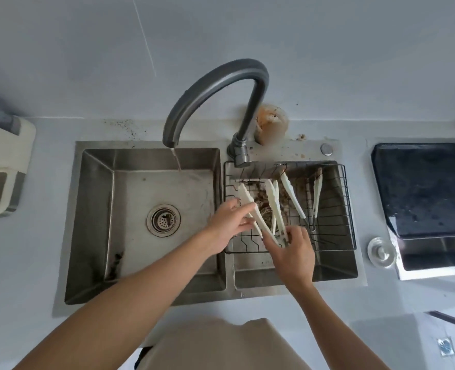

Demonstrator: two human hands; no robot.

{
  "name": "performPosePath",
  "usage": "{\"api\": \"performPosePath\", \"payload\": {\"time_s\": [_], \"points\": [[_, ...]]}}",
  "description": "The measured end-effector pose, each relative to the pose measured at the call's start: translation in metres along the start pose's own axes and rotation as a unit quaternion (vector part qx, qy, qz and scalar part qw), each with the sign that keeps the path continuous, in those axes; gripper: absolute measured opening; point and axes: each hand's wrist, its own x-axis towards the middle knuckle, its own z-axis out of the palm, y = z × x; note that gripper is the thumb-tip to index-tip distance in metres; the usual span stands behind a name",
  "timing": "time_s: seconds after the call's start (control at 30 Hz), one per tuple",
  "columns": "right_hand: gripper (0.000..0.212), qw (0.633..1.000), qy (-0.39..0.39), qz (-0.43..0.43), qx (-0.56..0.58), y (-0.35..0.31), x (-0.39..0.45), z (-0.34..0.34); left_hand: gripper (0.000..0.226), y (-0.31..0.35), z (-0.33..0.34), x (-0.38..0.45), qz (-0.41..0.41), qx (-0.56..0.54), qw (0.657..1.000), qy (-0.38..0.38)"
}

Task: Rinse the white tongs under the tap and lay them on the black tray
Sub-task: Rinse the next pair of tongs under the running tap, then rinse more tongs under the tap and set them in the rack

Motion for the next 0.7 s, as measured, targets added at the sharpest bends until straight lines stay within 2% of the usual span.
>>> {"api": "performPosePath", "payload": {"time_s": [0.07,0.17,0.23,0.3,0.4,0.5,0.57,0.7], "points": [[0.054,0.999,-0.006,0.044,-0.010,0.001,0.008,0.002,0.057,-0.007,0.018,0.012,-0.017,0.031,0.999,-0.004],[0.062,0.997,-0.034,0.063,-0.031,-0.002,0.022,0.011,0.065,-0.014,0.034,0.034,-0.041,0.052,0.997,0.029],[0.064,0.995,-0.070,0.061,-0.046,-0.004,0.033,0.018,0.048,-0.016,0.039,0.044,-0.031,0.121,0.990,0.065],[0.067,0.988,-0.130,0.054,-0.060,-0.003,0.041,0.024,0.049,-0.018,0.041,0.054,-0.013,0.223,0.968,0.115],[0.070,0.978,-0.195,0.040,-0.061,0.005,0.052,0.028,0.044,-0.021,0.042,0.064,0.008,0.303,0.935,0.183],[0.058,0.987,-0.140,0.056,-0.053,0.023,0.066,0.021,0.037,-0.029,0.042,0.070,-0.005,0.327,0.927,0.184],[0.047,0.987,-0.104,0.082,-0.089,0.037,0.083,0.015,0.033,-0.033,0.043,0.069,-0.012,0.328,0.929,0.171],[0.062,0.968,-0.124,0.154,-0.157,0.060,0.119,0.009,0.020,-0.037,0.045,0.061,-0.024,0.301,0.942,0.147]]}}
